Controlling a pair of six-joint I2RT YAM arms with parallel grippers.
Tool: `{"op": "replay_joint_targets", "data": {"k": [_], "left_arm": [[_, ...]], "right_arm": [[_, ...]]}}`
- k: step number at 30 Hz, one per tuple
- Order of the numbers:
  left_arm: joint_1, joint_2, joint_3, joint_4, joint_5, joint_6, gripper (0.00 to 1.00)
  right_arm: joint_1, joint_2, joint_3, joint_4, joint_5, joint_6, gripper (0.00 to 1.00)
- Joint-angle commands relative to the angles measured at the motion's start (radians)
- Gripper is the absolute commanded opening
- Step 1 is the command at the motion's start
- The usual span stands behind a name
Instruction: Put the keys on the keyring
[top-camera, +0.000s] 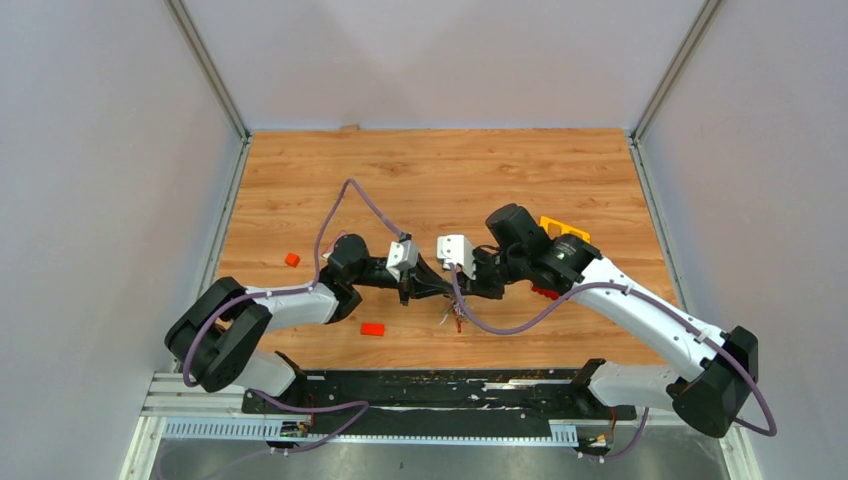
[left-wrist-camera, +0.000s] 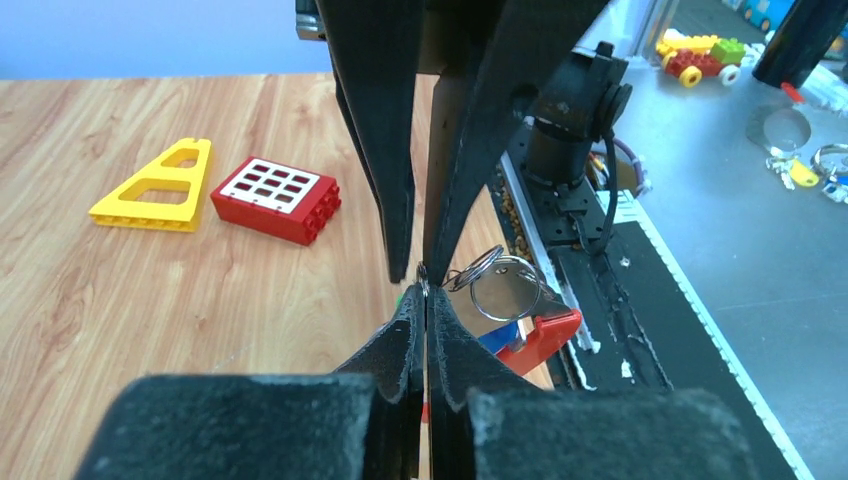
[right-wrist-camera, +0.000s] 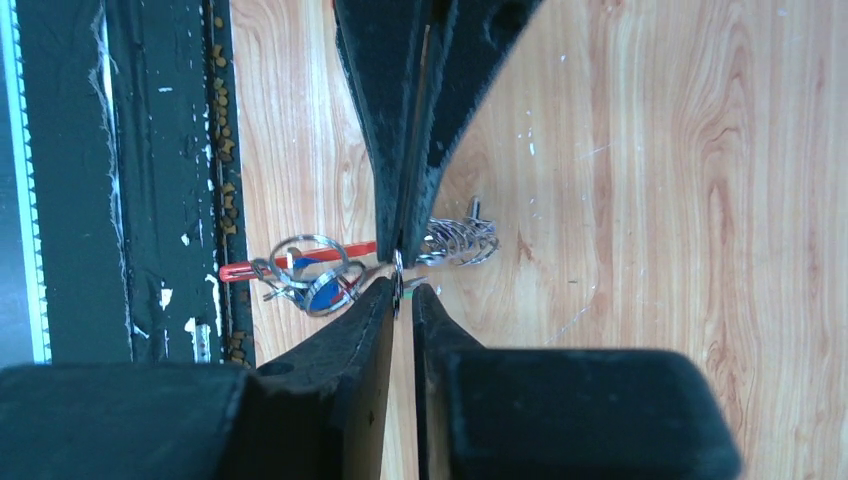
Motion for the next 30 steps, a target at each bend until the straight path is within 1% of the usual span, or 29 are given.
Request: {"op": "replay_joint_targets", "data": {"k": [1, 4, 8, 15, 22, 27, 30], "left_arm": [[0.021, 0.007, -0.051, 0.386, 0.006, -0.189, 0.0], [0.019, 0.004, -0.048, 0.42, 0.008, -0.229, 0.0], [0.019, -0.012, -0.051, 0.427, 0.005, -0.24, 0.0], [0.018, -0.006, -0.048, 0.437, 0.007, -0.254, 0.0], [0.017, 0.003, -0.048, 0.439, 0.021, -0.253, 0.0], [0.018, 0.009, -0.051, 0.44, 0.023, -0.254, 0.0], [0.017, 0.013, -0.049, 0.446, 0.018, -0.264, 0.0]], "right_arm": [[-0.045, -0.069, -0.018, 0.079, -0.102, 0.021, 0.15], [-0.067, -0.075, -0.018, 0.076, -0.164, 0.022, 0.17], [-0.078, -0.081, -0.026, 0.081, -0.206, 0.016, 0.18], [-0.079, -0.083, -0.037, 0.088, -0.239, 0.012, 0.11], [-0.083, -0.098, -0.039, 0.089, -0.247, 0.011, 0.11], [-0.104, -0.129, -0.028, 0.069, -0.275, 0.003, 0.18], [-0.109, -0.136, -0.019, 0.058, -0.295, -0.003, 0.2]]}}
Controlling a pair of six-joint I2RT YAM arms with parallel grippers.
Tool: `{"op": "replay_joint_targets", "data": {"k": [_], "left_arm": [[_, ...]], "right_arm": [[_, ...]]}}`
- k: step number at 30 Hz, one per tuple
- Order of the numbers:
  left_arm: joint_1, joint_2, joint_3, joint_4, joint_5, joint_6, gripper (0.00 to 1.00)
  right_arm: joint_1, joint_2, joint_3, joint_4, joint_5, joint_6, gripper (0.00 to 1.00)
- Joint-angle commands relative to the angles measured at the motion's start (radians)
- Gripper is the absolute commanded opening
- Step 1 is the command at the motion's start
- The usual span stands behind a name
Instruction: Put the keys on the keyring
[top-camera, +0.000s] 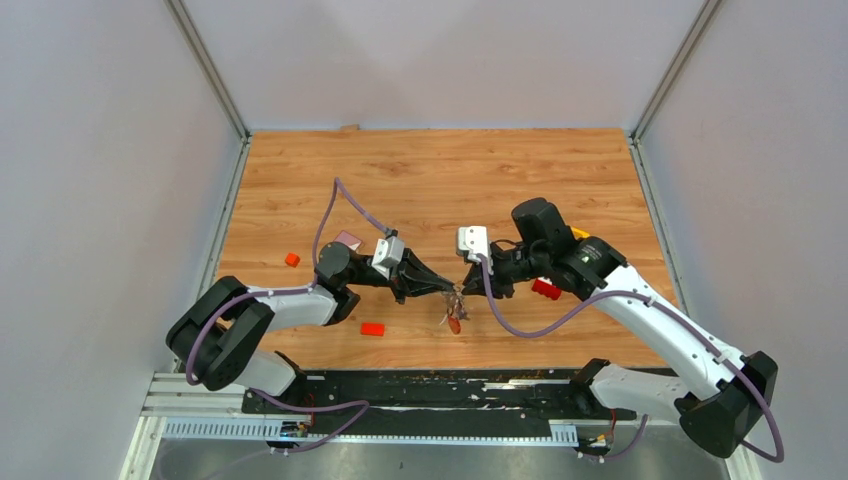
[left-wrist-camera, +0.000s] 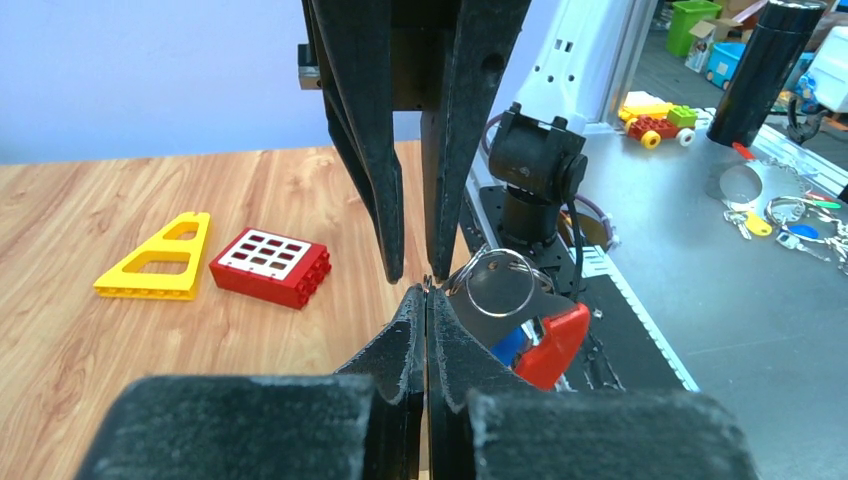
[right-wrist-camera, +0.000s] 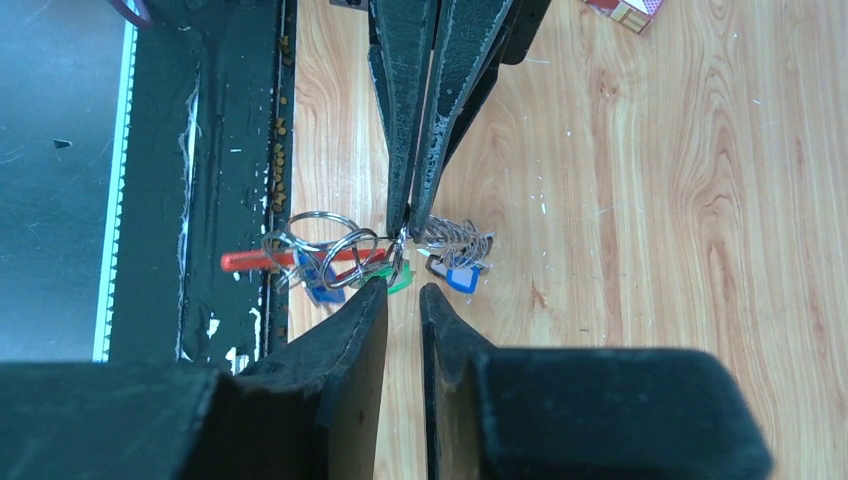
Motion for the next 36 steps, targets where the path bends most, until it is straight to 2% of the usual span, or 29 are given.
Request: {"op": "replay_joint_targets", "data": {"k": [1, 21, 30, 36], "left_arm": [[-0.002, 0.005, 0.011, 0.08, -0.005, -0.02, 0.0], [-0.011, 0.036, 0.028, 0.106, -0.029, -0.08, 0.0], [-0.013, 0.033, 0.025, 0.117, -0.036, -0.094, 0.0], [-0.012, 0.032, 0.025, 0.118, -0.036, -0.097, 0.0]], "right_arm": [[-0.011, -0.028, 0.02, 0.007, -0.066, -0.016, 0.2], [-0.008, 0.016, 0.03, 0.042, -0.09, 0.013, 0.21], [-0.004, 0.025, 0.008, 0.067, -0.07, 0.014, 0.18], [-0.005, 0.026, -0.001, 0.083, -0.061, 0.021, 0.11]]}}
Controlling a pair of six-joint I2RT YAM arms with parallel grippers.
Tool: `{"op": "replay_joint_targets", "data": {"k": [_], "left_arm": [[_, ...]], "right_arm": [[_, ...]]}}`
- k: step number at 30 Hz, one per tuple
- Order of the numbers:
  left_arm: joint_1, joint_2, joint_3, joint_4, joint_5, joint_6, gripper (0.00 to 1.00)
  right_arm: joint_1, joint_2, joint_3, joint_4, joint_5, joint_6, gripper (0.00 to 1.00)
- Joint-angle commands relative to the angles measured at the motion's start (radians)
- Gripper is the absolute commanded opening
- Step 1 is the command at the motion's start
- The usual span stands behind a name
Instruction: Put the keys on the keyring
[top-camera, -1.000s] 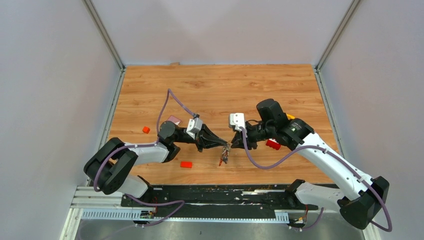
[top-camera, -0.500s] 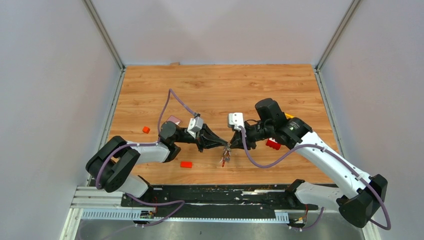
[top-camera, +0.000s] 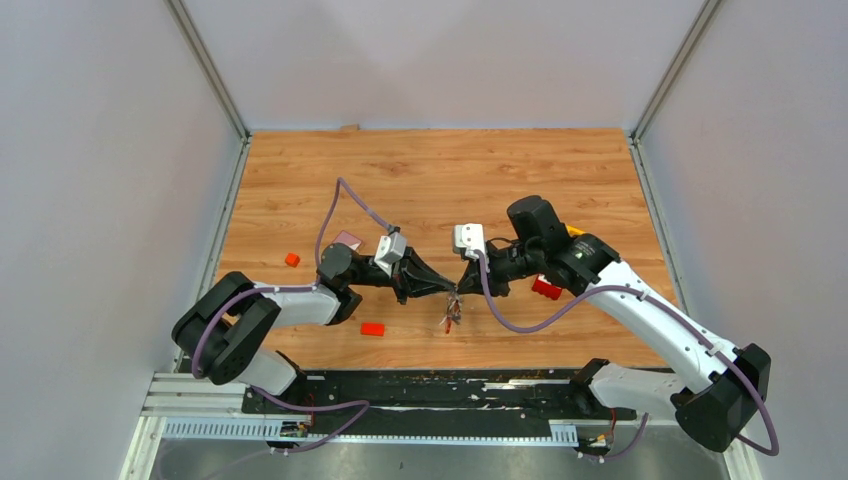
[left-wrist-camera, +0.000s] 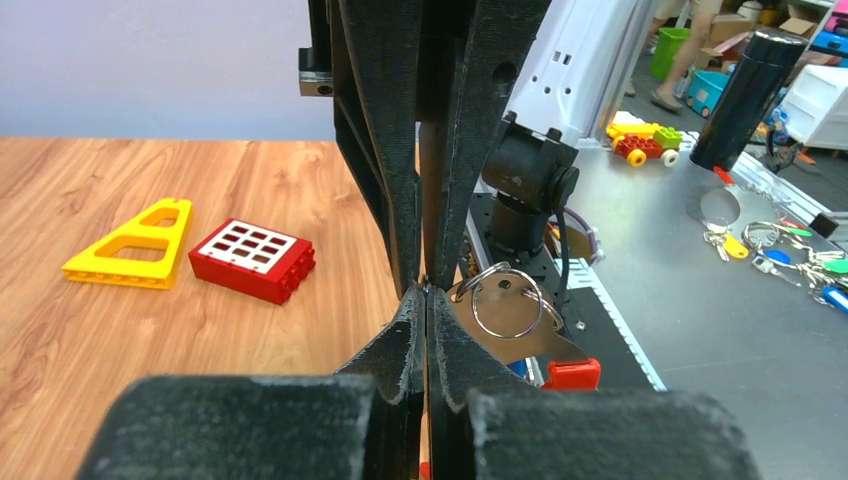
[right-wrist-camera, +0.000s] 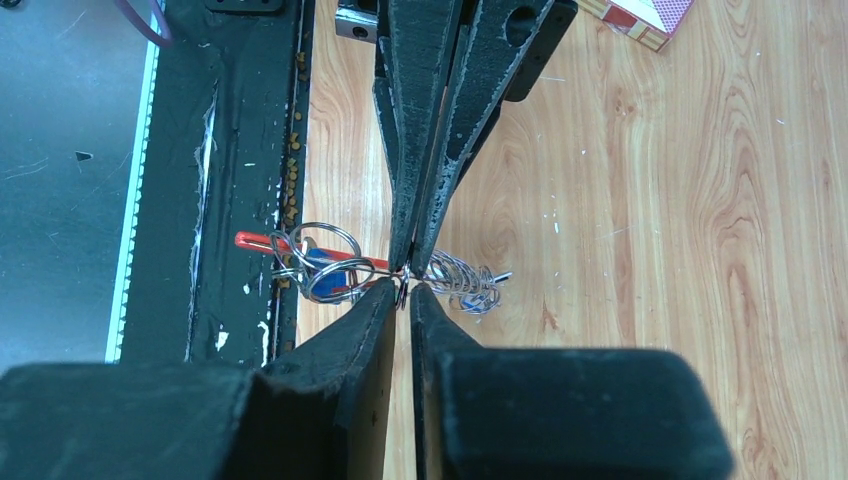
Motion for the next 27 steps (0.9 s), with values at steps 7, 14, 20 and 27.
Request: {"op": "replay_joint_targets", "data": {"k": [7, 14, 20, 27], "left_arm": [[-0.004, -0.006, 0.021, 0.072, -0.017, -0.01, 0.0], [-0.003, 0.0, 0.034, -0.023, -0.018, 0.068, 0.0], [-0.003, -0.022, 0.094, -0.298, -0.036, 0.214, 0.17], [-0.003, -0.045, 0.106, -0.402, -0.046, 0.301, 0.42]], "right_arm": [[0.003, -0.004, 0.001, 0.042, 0.011, -0.002, 0.0], [0.02, -0.011, 0.051, -0.023, 0.114, -0.038, 0.0], [0.082, 0.026, 0.119, -0.092, 0.278, -0.05, 0.0], [0.15, 0.102, 0.214, -0.177, 0.387, -0.064, 0.0]]}}
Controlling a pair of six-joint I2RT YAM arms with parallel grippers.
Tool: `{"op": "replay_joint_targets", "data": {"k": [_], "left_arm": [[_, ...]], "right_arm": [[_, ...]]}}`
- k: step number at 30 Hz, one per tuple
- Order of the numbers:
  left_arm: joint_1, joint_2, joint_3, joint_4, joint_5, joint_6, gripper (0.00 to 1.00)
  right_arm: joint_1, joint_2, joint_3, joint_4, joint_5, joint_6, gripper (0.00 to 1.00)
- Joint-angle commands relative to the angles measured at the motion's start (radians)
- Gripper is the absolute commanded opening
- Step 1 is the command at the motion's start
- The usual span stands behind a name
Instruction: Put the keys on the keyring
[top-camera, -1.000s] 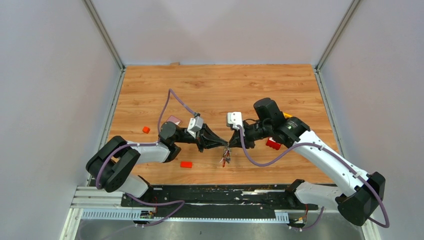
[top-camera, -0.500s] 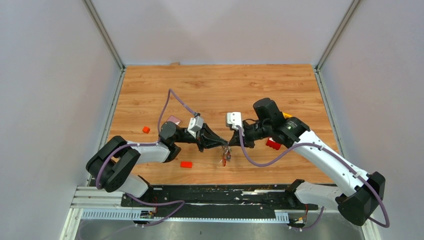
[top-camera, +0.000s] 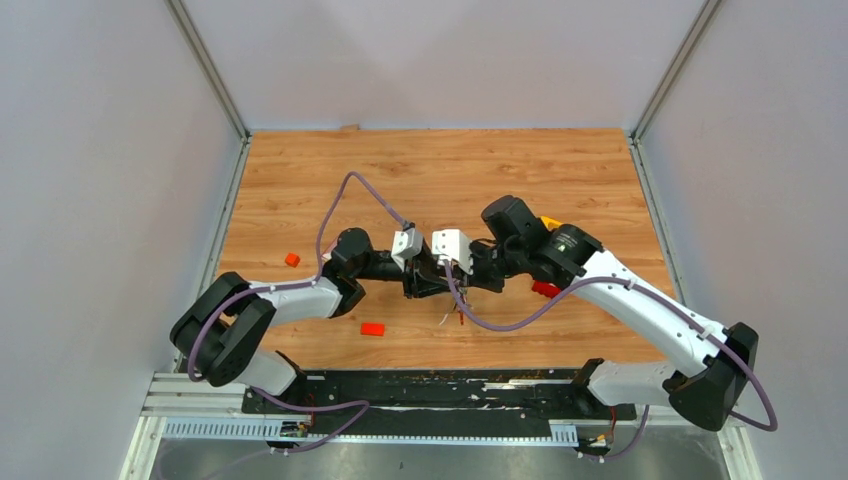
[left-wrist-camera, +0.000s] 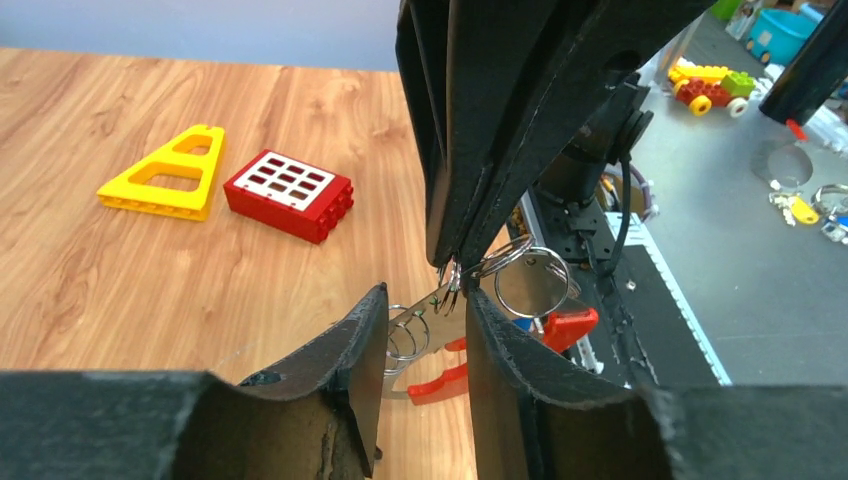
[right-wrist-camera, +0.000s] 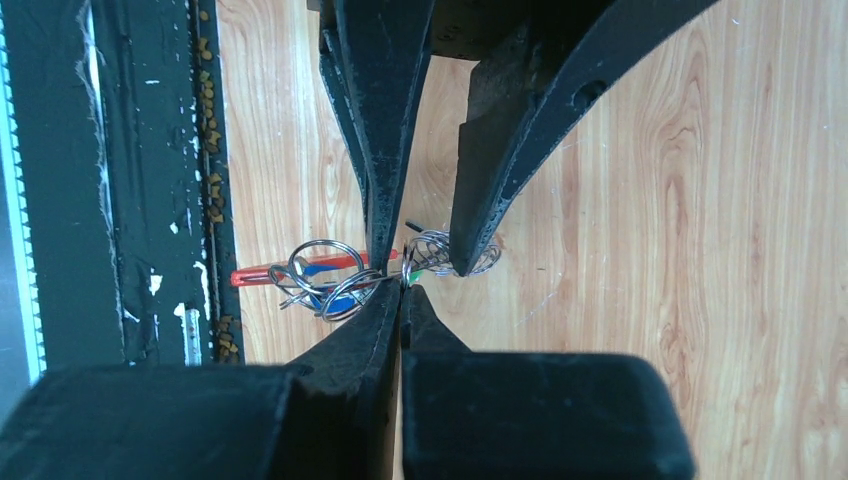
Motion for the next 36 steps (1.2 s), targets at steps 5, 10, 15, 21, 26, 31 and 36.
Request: {"op": "replay_joint_targets", "data": {"k": [5, 10, 15, 21, 26, 31, 36], "left_arm": [[0.006, -0.035, -0.009, 0.044, 0.02, 0.101, 0.47], [0.018, -0.032, -0.006, 0.081, 0.035, 0.106, 0.41], [0.018, -0.004, -0.003, 0.142, 0.046, 0.065, 0.3], [0.018, 0.041, -0.004, 0.254, 0.062, 0.003, 0.24], [0.017, 0.059, 0.002, 0.273, 0.072, -0.011, 0.25], [0.016, 0.065, 0.007, 0.257, 0.076, -0.01, 0.24], [0.017, 0.064, 0.009, 0.223, 0.079, 0.004, 0.26]], "right_arm": [[0.069, 0.061, 0.132, -0.075, 0.15, -0.03, 0.0], [0.1, 0.097, 0.181, -0.118, 0.217, -0.037, 0.0], [0.122, 0.12, 0.213, -0.148, 0.254, -0.045, 0.0], [0.131, 0.131, 0.219, -0.158, 0.263, -0.047, 0.0], [0.131, 0.133, 0.219, -0.16, 0.253, -0.046, 0.0], [0.131, 0.132, 0.224, -0.158, 0.241, -0.044, 0.0], [0.131, 0.124, 0.227, -0.158, 0.227, -0.041, 0.0]]}}
